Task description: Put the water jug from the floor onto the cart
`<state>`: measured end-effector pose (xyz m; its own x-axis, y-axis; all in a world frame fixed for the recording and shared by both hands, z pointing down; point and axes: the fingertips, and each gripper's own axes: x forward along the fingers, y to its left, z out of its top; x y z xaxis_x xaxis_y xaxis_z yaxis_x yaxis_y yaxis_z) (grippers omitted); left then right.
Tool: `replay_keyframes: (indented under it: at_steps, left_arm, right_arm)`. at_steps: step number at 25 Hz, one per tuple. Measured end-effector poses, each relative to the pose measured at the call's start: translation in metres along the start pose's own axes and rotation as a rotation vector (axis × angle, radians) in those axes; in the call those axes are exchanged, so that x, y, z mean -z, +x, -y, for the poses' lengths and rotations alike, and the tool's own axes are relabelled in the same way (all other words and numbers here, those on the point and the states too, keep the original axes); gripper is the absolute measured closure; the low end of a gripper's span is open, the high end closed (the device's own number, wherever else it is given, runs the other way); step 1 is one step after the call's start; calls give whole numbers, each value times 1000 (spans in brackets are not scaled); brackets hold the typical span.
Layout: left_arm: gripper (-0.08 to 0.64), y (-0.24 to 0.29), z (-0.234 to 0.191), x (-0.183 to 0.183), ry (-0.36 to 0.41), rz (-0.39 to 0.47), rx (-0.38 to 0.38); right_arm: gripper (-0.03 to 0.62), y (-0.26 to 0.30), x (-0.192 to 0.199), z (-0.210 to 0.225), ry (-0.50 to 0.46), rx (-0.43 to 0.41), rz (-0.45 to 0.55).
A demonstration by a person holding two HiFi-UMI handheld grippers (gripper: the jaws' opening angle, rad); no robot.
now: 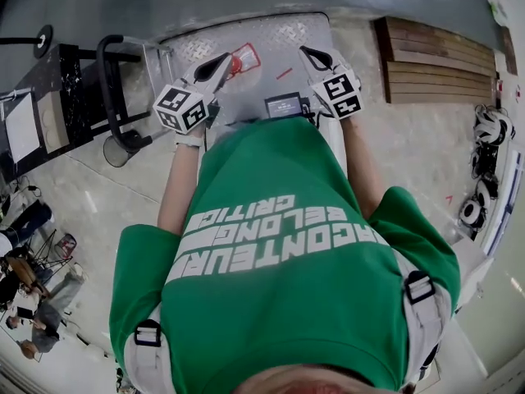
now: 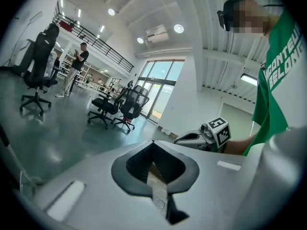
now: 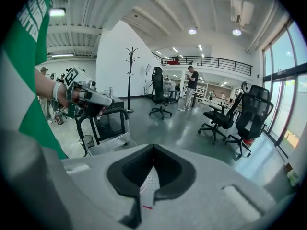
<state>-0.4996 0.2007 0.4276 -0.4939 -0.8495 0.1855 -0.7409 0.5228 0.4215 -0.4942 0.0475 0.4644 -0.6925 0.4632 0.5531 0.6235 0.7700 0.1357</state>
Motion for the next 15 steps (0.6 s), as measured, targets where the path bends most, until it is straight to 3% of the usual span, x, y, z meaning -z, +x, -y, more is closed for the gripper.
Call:
replay_keyframes:
  at_steps: [15]
  left_arm:
    - [545, -11, -19, 5, -26, -2, -48]
  right_arm:
    - [598, 23, -4, -9, -15, -44, -17]
